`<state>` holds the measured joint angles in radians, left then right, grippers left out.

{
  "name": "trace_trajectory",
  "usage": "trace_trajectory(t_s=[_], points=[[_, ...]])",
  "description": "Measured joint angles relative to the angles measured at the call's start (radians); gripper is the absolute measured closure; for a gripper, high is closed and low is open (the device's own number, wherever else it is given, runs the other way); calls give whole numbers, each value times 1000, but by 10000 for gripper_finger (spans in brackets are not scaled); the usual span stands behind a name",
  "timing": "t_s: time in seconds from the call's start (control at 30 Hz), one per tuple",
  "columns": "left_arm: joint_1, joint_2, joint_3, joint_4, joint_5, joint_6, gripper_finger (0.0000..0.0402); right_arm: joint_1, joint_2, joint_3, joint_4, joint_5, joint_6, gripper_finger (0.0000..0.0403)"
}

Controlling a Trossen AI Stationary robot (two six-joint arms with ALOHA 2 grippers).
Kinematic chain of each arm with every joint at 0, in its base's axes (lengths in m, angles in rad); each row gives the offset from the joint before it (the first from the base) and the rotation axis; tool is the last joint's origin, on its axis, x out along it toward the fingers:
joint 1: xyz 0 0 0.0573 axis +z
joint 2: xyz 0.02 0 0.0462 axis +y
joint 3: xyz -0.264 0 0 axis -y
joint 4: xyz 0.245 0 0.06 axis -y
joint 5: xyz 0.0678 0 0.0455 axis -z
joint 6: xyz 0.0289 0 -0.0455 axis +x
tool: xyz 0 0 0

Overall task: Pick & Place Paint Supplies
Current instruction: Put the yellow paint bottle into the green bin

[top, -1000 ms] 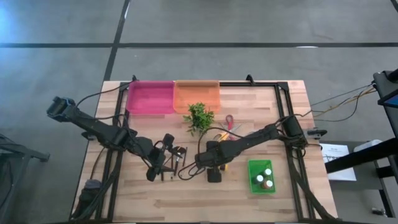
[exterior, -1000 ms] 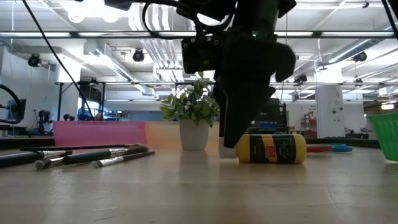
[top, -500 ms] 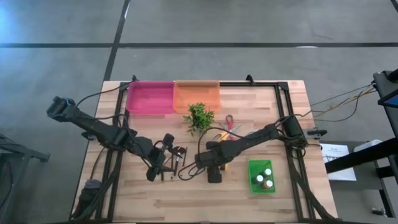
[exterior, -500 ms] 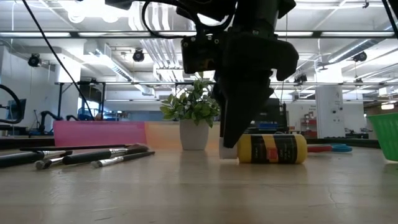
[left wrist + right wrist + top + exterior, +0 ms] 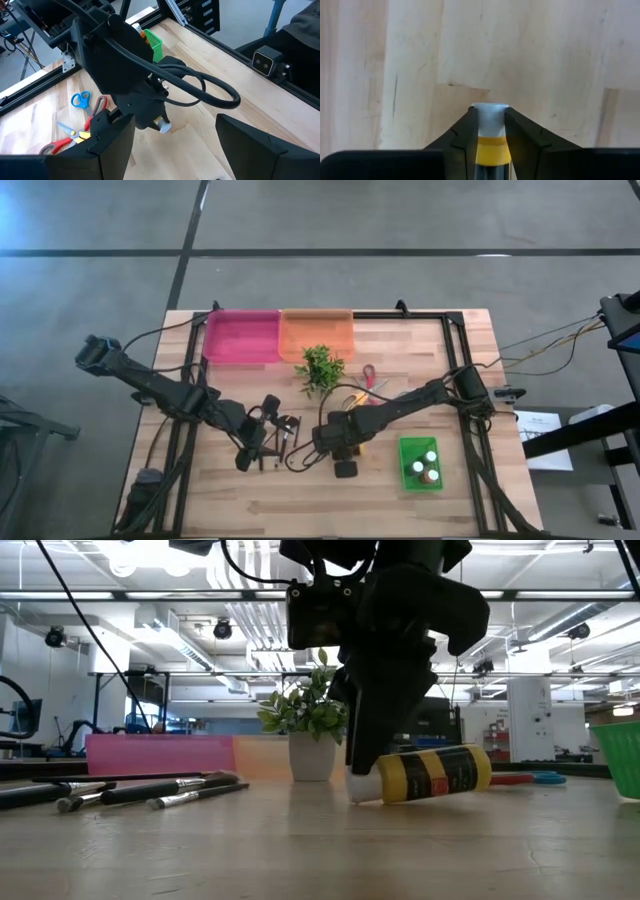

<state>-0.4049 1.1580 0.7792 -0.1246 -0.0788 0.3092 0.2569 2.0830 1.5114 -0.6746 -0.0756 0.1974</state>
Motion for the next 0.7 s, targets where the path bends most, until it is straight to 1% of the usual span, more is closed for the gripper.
trace_trajectory(t_s=[0.13, 0.37, 0.47, 0.57, 0.7], points=[[0, 0, 0, 0, 0, 0, 115, 0, 0, -4, 1, -16, -7, 296], [0, 0, 0, 0, 0, 0, 115, 0, 0, -30, 16, -27, 0, 228], [0, 0, 0, 0, 0, 0, 115, 0, 0, -50, 37, -26, 9, 206], [0, 0, 0, 0, 0, 0, 115, 1, 0, -67, 52, -11, 9, 199], [0, 0, 0, 0, 0, 0, 115, 1, 0, -77, 76, 12, 10, 200]])
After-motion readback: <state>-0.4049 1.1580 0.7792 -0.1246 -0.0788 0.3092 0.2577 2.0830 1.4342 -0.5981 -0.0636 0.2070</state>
